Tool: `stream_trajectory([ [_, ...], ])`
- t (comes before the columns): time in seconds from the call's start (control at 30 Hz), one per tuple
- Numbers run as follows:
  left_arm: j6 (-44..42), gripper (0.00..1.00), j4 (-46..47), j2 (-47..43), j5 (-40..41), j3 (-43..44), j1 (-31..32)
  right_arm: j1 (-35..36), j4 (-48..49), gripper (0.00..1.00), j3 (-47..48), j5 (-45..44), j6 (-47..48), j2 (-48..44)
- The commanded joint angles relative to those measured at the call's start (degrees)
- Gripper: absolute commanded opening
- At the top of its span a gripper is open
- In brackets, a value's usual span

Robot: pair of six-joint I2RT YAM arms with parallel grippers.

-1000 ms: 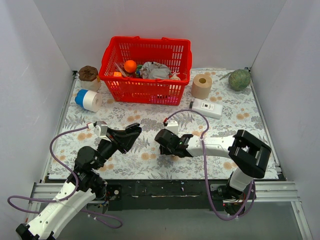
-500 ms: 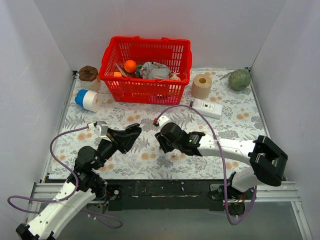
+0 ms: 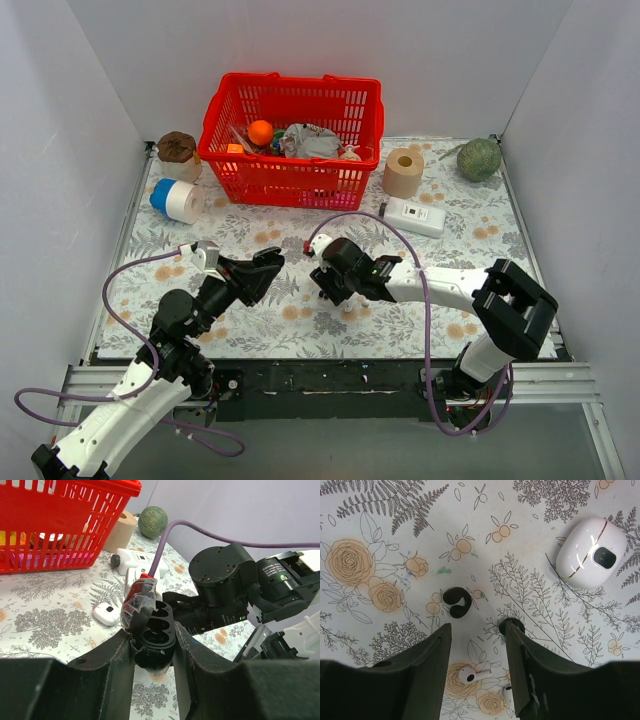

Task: Insert the wireless bluetooth earbuds into the charging case
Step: Pick up the earbud from the center of the board.

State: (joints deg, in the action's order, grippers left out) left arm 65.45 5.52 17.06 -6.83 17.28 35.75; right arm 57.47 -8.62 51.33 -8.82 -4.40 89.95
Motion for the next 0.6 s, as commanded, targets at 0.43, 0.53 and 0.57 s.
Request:
stream_trajectory([
  [0.43,0.12,0.00,-0.33,0.96,0.24,1.97,0.11,-0.17,5.81,0.52,3.07,-0.23,1.33,3.83],
  [0.53,0.20,0.00,-0.42,0.61,0.15,1.79,0.20,-0.17,6.43,0.51,3.16,-0.58,0.98,3.83],
  [0.57,0.12,0.00,-0.42,0.69,0.15,1.88,0.11,-0.17,6.43,0.51,3.25,-0.67,0.89,4.26],
])
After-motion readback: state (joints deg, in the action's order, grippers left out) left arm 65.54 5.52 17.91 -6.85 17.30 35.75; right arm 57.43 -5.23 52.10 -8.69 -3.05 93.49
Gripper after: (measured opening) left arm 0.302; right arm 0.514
